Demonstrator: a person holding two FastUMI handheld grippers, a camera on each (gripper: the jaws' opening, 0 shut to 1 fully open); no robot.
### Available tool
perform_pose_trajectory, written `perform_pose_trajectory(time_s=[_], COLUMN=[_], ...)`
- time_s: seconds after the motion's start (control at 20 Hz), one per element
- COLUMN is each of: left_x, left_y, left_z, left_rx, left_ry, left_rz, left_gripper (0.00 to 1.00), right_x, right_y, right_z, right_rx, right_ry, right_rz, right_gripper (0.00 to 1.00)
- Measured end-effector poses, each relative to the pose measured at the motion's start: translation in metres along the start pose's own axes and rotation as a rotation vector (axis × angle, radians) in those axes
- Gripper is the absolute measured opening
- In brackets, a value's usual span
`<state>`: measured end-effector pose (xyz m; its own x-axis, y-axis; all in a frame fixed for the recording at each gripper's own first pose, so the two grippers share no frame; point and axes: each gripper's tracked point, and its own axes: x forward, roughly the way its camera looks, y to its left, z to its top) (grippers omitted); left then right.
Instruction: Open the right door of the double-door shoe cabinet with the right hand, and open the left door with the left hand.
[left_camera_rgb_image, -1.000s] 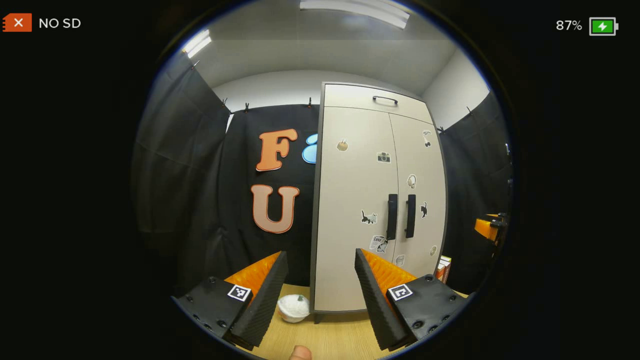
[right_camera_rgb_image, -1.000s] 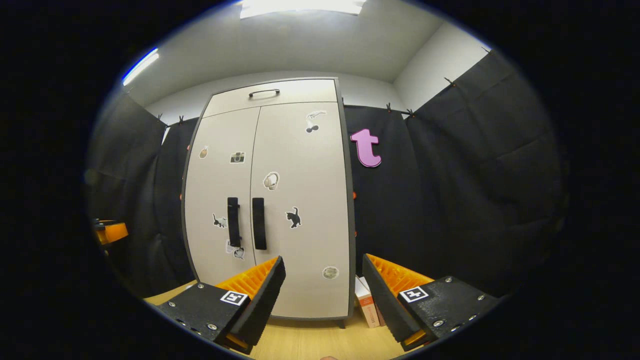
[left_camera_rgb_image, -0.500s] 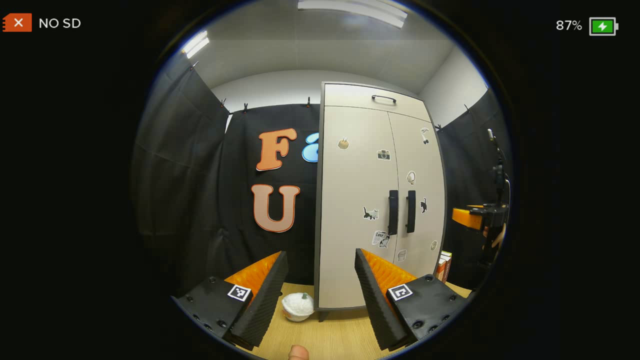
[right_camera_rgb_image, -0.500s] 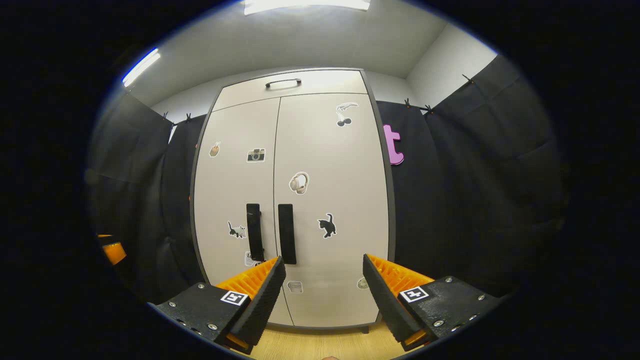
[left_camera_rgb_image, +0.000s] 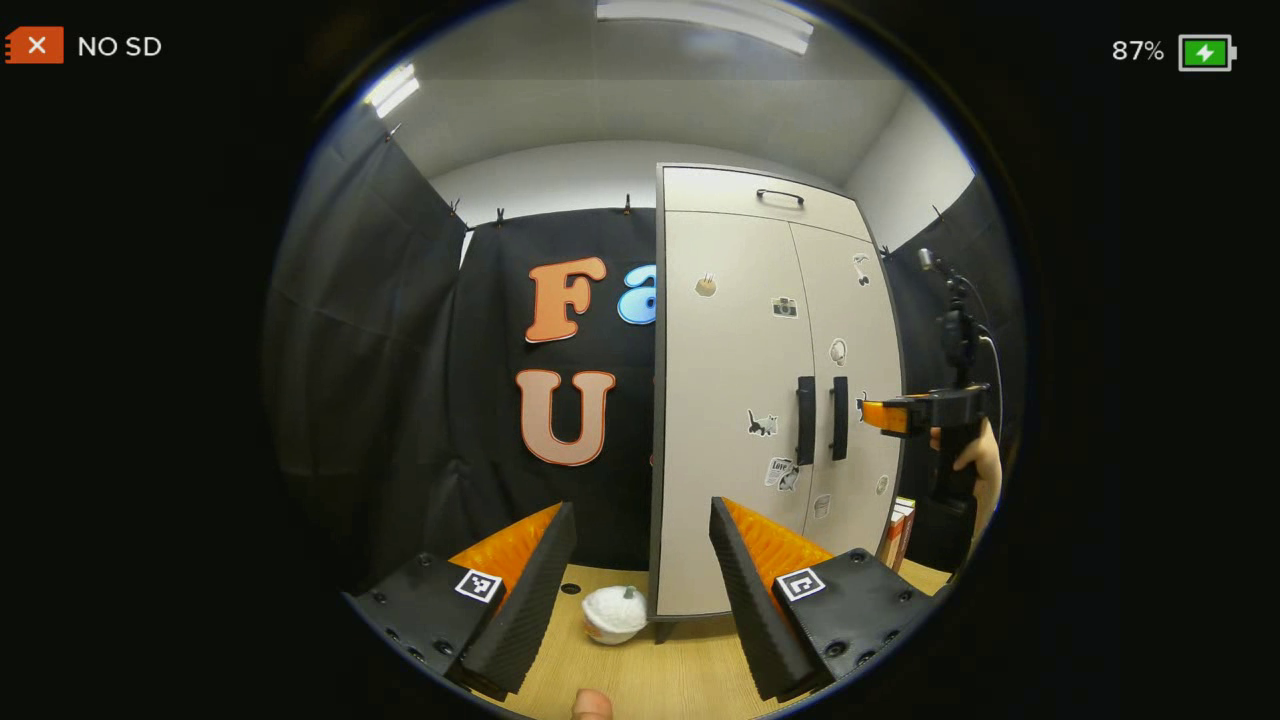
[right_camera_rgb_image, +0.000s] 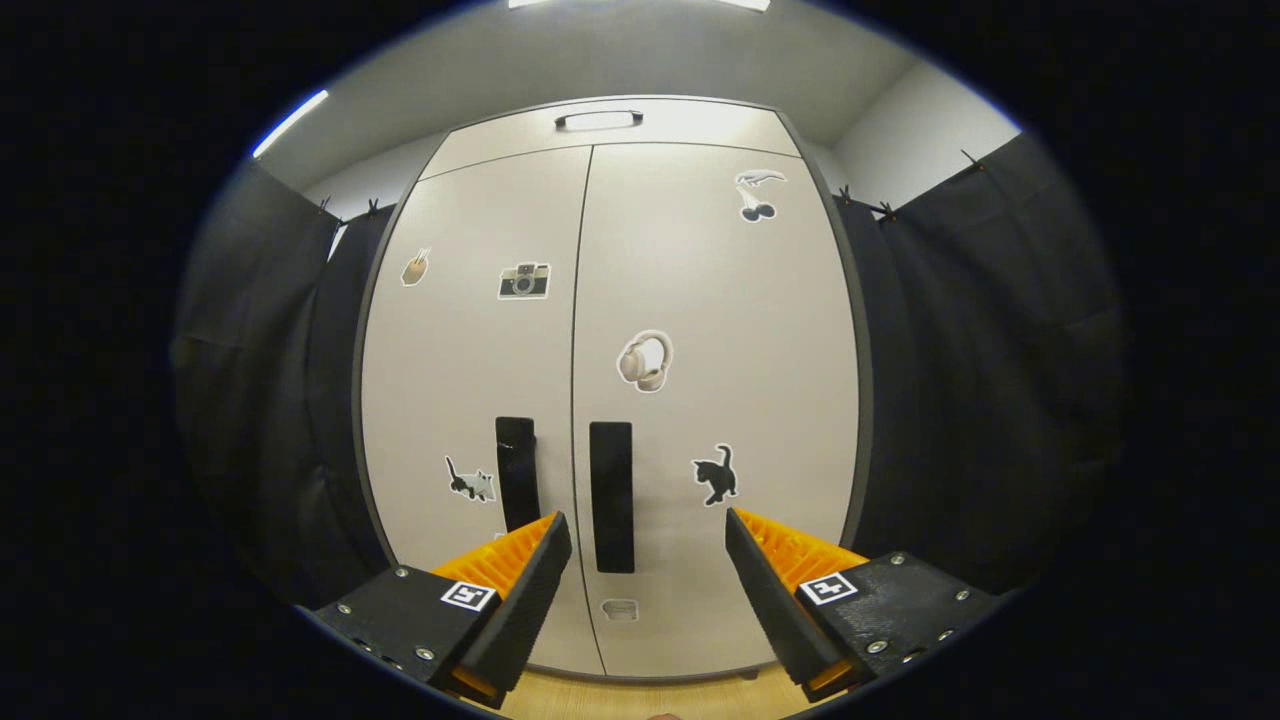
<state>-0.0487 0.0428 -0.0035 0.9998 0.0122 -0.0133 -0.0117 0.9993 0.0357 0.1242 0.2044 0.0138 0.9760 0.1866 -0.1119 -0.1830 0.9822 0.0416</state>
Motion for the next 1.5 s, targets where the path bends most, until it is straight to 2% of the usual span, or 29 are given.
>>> perform_pose_trajectory(time_s=[0.35, 0.5, 0.65, 0.8, 1.0, 1.05, 1.2, 1.35, 1.5], left_x=[0.004, 0.005, 0.007, 0.009, 0.006, 0.005, 0.003, 0.0, -0.006], left_y=[0.015, 0.023, 0.026, 0.026, 0.025, 0.025, 0.023, 0.016, 0.012], left_z=[-0.007, -0.007, -0.009, -0.011, -0.009, -0.009, -0.01, -0.008, -0.006], left_rx=[0.009, 0.012, 0.01, 0.008, 0.016, 0.015, 0.013, 0.0, -0.003], left_ry=[0.008, 0.002, -0.001, 0.007, 0.003, 0.002, 0.01, 0.006, 0.01], left_rz=[0.028, 0.045, 0.054, 0.057, 0.059, 0.059, 0.062, 0.046, 0.048], left_gripper=[0.81, 0.81, 0.81, 0.81, 0.82, 0.82, 0.81, 0.81, 0.81], right_x=[0.056, 0.067, 0.074, 0.08, 0.086, 0.086, 0.084, 0.078, 0.068], right_y=[0.002, 0.008, 0.011, 0.016, 0.012, 0.012, 0.011, 0.01, 0.01], right_z=[-0.017, -0.027, -0.03, -0.036, -0.039, -0.04, -0.04, -0.039, -0.036], right_rx=[0.004, 0.011, 0.015, 0.046, 0.073, 0.065, 0.028, 0.036, 0.036], right_ry=[0.053, 0.077, 0.076, 0.096, 0.099, 0.098, 0.084, 0.076, 0.072], right_rz=[-0.041, -0.023, -0.023, -0.004, -0.024, -0.023, -0.009, 0.003, 0.039], right_gripper=[0.94, 0.87, 0.74, 0.66, 0.48, 0.4, 0.32, 0.16, 0.1])
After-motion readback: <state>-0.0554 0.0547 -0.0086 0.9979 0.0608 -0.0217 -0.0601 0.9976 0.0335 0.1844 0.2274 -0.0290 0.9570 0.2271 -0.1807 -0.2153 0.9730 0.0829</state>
